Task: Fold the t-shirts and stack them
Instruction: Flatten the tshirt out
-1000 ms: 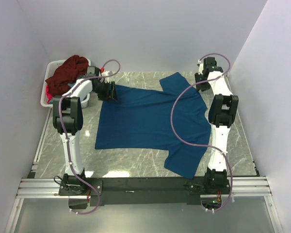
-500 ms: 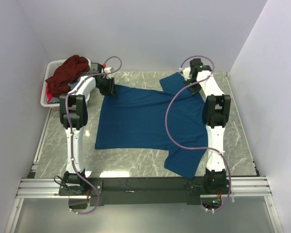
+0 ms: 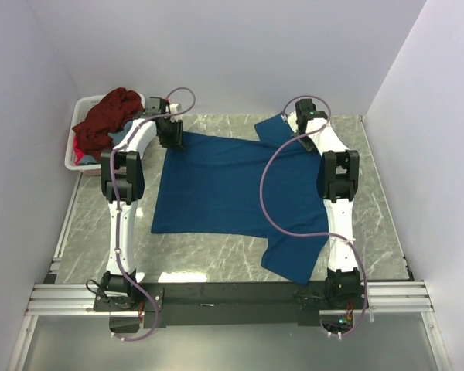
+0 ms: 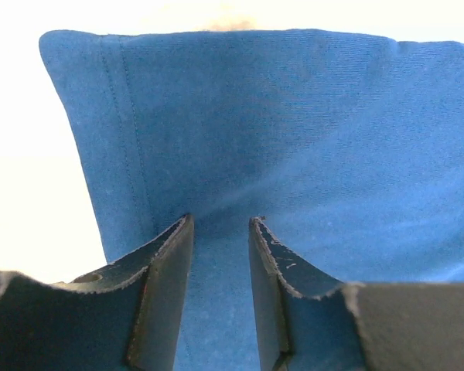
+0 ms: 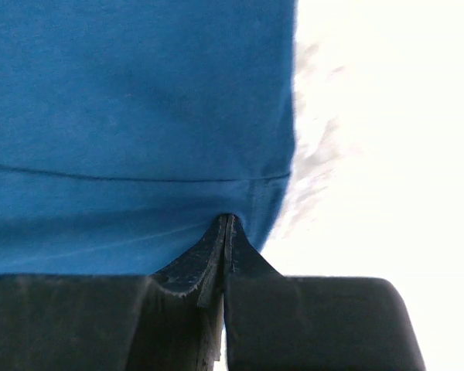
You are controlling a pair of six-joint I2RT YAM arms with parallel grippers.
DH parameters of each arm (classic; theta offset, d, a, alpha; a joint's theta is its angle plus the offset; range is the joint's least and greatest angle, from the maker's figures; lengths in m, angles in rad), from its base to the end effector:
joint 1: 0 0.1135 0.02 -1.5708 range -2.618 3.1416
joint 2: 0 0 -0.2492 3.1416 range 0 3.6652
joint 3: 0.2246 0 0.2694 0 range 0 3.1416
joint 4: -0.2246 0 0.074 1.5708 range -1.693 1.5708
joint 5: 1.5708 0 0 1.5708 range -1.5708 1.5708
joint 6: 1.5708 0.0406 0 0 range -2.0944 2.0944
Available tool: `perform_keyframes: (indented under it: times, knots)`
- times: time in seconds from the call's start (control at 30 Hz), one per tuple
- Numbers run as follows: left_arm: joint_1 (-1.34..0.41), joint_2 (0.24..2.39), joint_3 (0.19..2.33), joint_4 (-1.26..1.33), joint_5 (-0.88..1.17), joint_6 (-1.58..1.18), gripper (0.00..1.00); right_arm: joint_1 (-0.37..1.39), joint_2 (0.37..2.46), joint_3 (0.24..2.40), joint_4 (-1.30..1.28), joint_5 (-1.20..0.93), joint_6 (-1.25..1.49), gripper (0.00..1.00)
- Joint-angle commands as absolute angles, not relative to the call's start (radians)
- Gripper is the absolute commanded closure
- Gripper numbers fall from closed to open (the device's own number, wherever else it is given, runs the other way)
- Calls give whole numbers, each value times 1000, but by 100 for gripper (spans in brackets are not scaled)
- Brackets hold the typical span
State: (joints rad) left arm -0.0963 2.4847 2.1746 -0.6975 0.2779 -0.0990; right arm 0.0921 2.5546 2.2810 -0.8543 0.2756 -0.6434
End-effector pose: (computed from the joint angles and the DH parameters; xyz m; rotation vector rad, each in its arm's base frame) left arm 0.5425 -0.0636 0.1471 0.1007 2.5758 -0.4312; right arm 0.5437 0.0391 0.1362 -0.9057 2.5888 -0.5338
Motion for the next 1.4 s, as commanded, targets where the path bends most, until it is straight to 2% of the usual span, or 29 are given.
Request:
perform_keyframes:
  times: [0.0, 0.17, 0.33, 0.43, 0.47, 0.57, 0.63, 0.67, 0.7, 0.73, 0.9, 0.97, 1.13, 1.23, 1.37]
  knots:
    - [-69, 2546, 2181, -709, 167, -147, 57, 106, 2612, 2310, -689, 396, -713, 100]
    - [-48, 2539, 2172, -680, 147, -195, 53, 124, 2666, 2347, -547, 457, -784, 100]
    - [-35, 2519, 2146, -672, 231, -215, 47, 133, 2688, 2376, -411, 494, -828, 100]
    - [-35, 2439, 2084, -631, 316, -177, 37, 133, 2625, 2356, -402, 485, -819, 100]
    - [-35, 2383, 2065, -603, 334, -164, 30, 133, 2596, 2336, -419, 479, -802, 100]
    - [-35, 2263, 2010, -584, 396, -109, 24, 138, 2438, 2234, -506, 417, -755, 92]
    - [-35, 2205, 1974, -606, 426, -62, 22, 138, 2299, 2148, -564, 330, -732, 81]
    - [-35, 2148, 1962, -620, 455, -39, 21, 137, 2252, 2125, -648, 289, -718, 71]
    - [-35, 2117, 1945, -652, 465, -17, 21, 135, 2206, 2102, -696, 238, -716, 32]
    - [-35, 2053, 1898, -664, 483, 39, 20, 137, 2125, 2067, -744, 174, -712, 30]
    - [-23, 1869, 1667, -778, 577, 208, 21, 127, 1941, 1973, -1150, -90, -722, 30]
    - [-6, 1780, 1588, -836, 627, 294, 21, 123, 1835, 1825, -1259, -203, -765, 31]
    - [26, 1596, 1323, -928, 718, 464, 27, 127, 1536, 1328, -1236, -242, -795, 39]
    - [26, 1492, 1181, -916, 706, 511, 30, 158, 1418, 1125, -1175, -235, -762, 46]
    - [25, 1395, 1053, -862, 667, 535, 32, 239, 1330, 967, -1068, -204, -688, 54]
